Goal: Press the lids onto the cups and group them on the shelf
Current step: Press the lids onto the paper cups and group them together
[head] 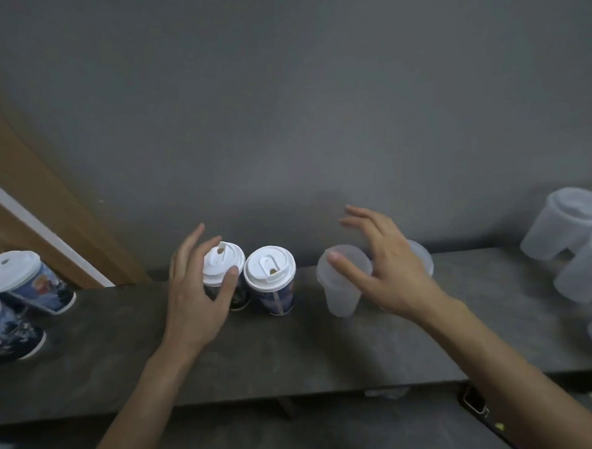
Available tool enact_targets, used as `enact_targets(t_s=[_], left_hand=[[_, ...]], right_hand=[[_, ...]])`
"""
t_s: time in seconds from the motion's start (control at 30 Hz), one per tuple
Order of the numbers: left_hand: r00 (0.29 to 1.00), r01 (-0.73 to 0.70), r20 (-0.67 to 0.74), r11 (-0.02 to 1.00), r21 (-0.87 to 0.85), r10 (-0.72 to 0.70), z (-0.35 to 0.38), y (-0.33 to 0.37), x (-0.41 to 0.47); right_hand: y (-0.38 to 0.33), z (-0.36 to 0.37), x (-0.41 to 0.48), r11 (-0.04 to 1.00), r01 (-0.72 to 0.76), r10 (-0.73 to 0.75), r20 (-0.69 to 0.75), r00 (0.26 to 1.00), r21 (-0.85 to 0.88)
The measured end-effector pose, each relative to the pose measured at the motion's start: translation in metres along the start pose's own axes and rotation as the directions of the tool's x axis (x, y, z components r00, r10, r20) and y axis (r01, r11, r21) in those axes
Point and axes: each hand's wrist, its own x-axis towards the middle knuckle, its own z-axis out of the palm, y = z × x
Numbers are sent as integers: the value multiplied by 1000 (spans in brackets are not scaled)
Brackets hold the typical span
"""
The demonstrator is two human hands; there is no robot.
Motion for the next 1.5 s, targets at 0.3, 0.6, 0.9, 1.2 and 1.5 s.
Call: enact_targets(t_s=[0.3,0.6,0.9,1.2,1.5], left_hand=[[975,-224,-11,967,-120,224,58,116,24],[838,-300,451,950,-88,307,164,204,7],[907,31,412,963,-267,85,223,212,-25],[955,77,295,934,-348,31,231,210,-32],[933,302,332,805,-511,-140,237,208,-44]], right_hand=[[131,-17,-62,870,-400,326,274,905,287],[167,6,-87,867,-282,249,133,959,410],[184,10,-104,914,-136,139,20,990,382],[192,17,-103,881,-125,115,49,992,457],[199,17,-104,846,-304,252,173,952,439]])
